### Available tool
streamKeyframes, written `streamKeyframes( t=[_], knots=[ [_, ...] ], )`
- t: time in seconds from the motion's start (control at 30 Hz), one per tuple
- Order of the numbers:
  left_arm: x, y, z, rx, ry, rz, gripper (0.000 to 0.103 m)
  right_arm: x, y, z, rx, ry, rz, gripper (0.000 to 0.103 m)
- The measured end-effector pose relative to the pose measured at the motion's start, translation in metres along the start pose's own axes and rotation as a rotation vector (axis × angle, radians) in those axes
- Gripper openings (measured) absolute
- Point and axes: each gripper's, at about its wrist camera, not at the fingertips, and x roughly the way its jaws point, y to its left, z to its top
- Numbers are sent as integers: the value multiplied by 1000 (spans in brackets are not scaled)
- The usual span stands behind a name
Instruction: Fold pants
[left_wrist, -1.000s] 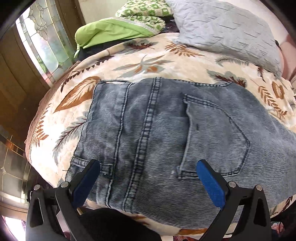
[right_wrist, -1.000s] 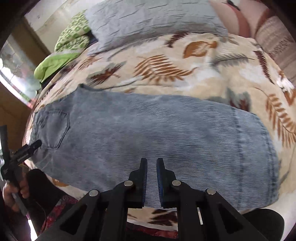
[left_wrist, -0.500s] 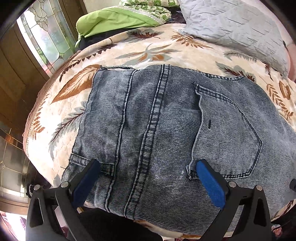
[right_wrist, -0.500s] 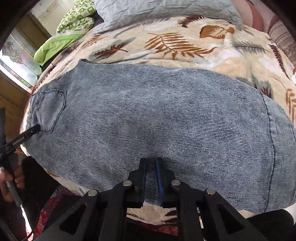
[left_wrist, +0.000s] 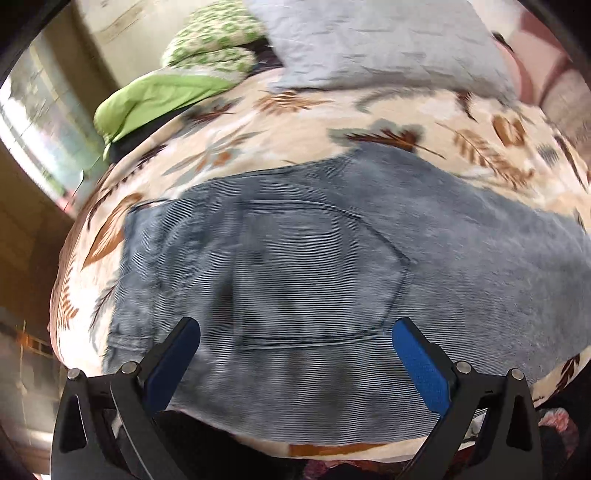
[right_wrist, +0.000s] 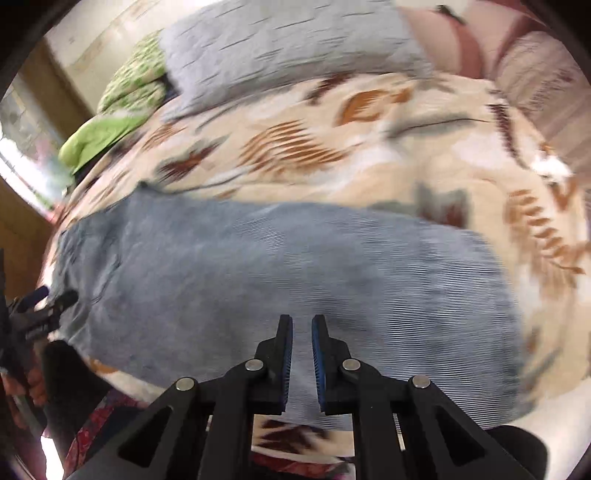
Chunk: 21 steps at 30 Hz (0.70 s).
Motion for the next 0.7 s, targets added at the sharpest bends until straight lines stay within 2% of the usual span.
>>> streamKeyframes(
  t=[0.2,0.4,0.7],
  knots=[
    [14,-28,-1,58,35,3,103,2,-44,-6,90,24,-55,13],
    [35,-32,-2,59,69,4,103,22,-56,-11,131,53,-12,13],
    [33,-34,-3,71,46,12,103,24,-65,-14,171,30,41,13]
  ],
)
